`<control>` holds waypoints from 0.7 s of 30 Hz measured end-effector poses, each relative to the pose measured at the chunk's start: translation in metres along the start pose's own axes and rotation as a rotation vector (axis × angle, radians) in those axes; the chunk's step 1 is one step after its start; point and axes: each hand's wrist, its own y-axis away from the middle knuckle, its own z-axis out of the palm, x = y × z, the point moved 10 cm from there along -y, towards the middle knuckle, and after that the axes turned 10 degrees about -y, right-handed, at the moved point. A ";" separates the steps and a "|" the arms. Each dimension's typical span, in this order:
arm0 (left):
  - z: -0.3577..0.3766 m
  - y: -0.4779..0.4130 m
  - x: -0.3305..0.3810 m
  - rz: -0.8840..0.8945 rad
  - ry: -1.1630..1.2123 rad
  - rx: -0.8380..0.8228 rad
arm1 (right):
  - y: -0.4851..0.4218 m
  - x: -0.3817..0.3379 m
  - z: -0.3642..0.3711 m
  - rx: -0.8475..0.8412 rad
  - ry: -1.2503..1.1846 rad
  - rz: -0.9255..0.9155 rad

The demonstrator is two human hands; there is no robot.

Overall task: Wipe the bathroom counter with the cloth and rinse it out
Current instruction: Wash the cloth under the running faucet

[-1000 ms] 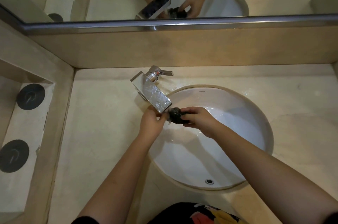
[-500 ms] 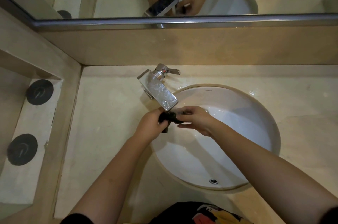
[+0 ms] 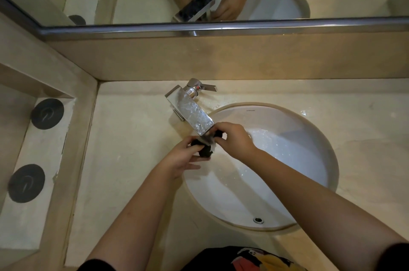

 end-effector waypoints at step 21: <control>-0.006 -0.009 0.013 0.086 0.110 0.183 | 0.018 0.028 -0.011 -0.029 -0.368 0.258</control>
